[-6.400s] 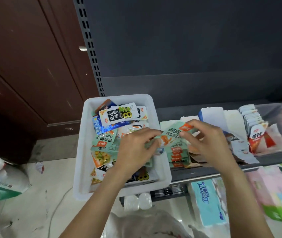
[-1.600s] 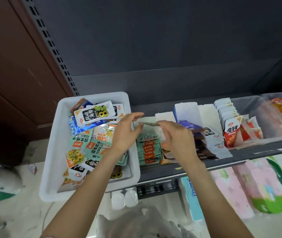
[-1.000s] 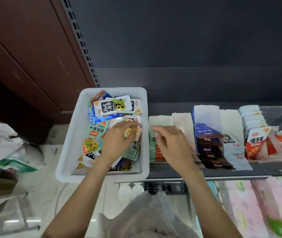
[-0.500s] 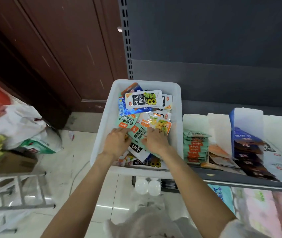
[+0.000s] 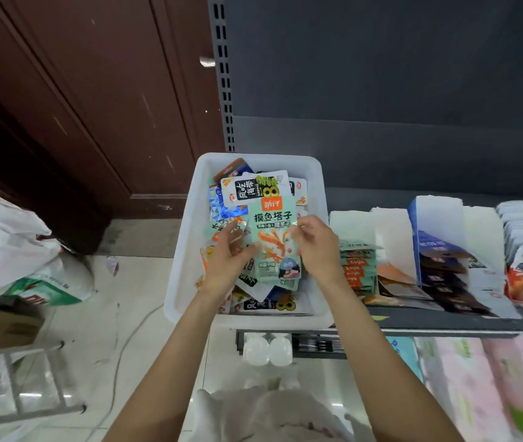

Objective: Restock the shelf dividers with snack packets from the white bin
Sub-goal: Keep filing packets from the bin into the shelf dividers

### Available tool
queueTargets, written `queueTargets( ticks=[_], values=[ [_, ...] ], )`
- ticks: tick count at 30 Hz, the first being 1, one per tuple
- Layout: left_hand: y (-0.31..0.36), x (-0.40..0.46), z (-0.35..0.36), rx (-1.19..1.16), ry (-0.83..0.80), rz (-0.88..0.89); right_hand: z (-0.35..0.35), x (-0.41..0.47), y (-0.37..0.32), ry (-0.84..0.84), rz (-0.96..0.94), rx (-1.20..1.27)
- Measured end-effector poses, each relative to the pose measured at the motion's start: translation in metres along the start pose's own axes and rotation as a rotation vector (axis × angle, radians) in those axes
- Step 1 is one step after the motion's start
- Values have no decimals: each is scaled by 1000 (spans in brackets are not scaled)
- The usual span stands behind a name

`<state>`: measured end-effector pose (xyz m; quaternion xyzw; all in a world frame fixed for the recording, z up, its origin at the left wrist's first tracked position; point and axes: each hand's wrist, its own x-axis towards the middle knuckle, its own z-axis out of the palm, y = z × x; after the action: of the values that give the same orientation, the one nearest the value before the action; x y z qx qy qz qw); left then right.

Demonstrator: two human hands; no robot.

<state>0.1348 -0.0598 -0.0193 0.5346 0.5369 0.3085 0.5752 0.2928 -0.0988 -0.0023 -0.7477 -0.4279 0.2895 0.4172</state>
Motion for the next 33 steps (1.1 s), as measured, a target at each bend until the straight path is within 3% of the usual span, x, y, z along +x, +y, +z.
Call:
queueTargets(
  ticks=[3,5,10,15,18,21,30,33],
  values=[
    [26,-5,19,0,-127,172,-30,-11,-12,-4,82,336],
    [43,-5,30,86,-181,294,-58,-19,-16,-5,87,411],
    [82,-2,71,497,-413,634,-123,-35,0,132,-55,305],
    [92,16,118,650,-275,1003,-149,-41,27,368,-240,95],
    [74,26,129,612,-246,999,-146,-39,41,402,-341,-199],
    [50,32,130,610,-258,880,-139,-33,52,346,-364,-398],
    [26,33,130,848,-308,697,-132,0,41,0,-379,-1070],
    [25,28,125,814,-352,673,-119,5,41,-173,-254,-1215]
  ],
)
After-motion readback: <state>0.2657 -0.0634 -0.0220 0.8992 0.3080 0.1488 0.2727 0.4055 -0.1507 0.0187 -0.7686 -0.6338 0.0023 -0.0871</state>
